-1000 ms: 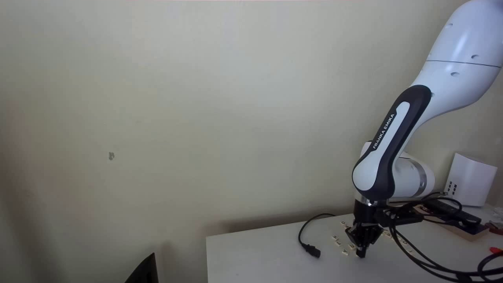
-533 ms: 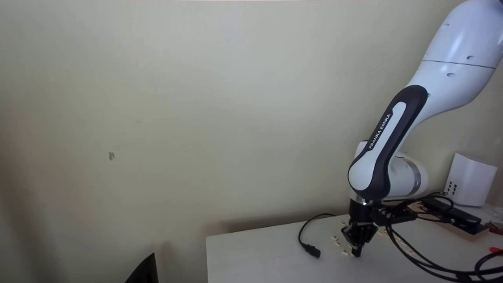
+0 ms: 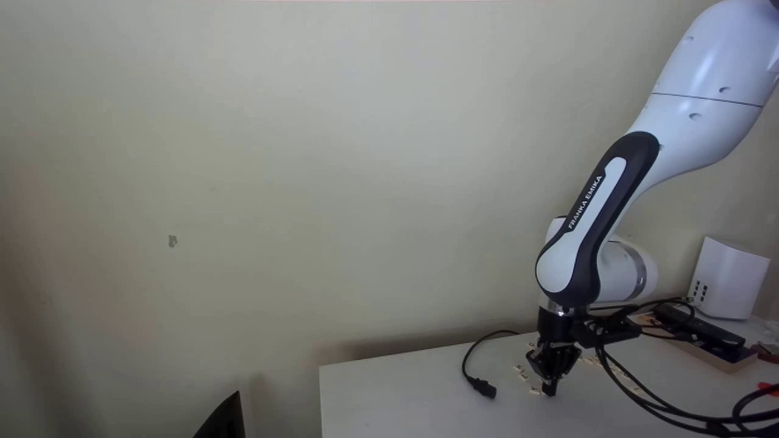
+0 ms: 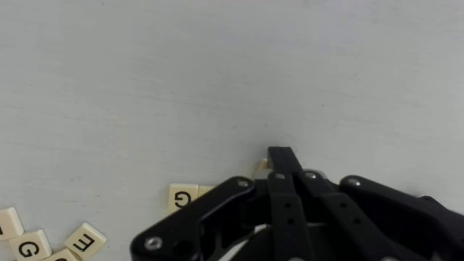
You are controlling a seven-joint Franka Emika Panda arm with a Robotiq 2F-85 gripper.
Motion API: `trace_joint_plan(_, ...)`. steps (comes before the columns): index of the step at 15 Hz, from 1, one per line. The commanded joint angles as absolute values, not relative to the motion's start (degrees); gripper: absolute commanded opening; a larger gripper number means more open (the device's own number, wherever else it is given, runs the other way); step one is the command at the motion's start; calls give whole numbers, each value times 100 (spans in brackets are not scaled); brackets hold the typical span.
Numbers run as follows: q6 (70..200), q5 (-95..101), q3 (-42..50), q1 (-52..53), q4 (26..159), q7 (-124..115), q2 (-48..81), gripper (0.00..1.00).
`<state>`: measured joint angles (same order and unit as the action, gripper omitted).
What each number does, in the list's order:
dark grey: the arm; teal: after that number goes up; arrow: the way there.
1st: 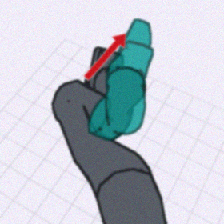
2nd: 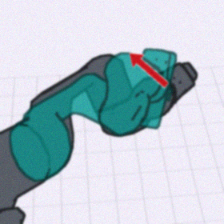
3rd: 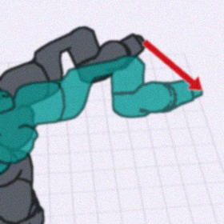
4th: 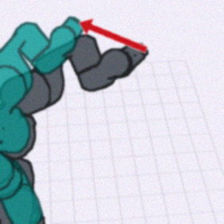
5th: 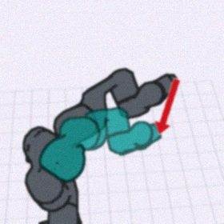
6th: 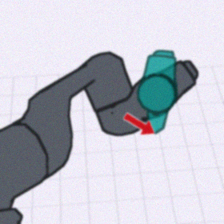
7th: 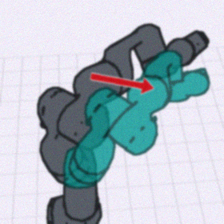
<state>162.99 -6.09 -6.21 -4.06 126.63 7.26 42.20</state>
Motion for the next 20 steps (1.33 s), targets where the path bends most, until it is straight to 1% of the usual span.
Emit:
trace_joint_plan(1,16233,-405,-591,-408,12408,803,4497,0)
trace_joint_plan(20,15943,-218,-594,-266,12052,949,4629,0)
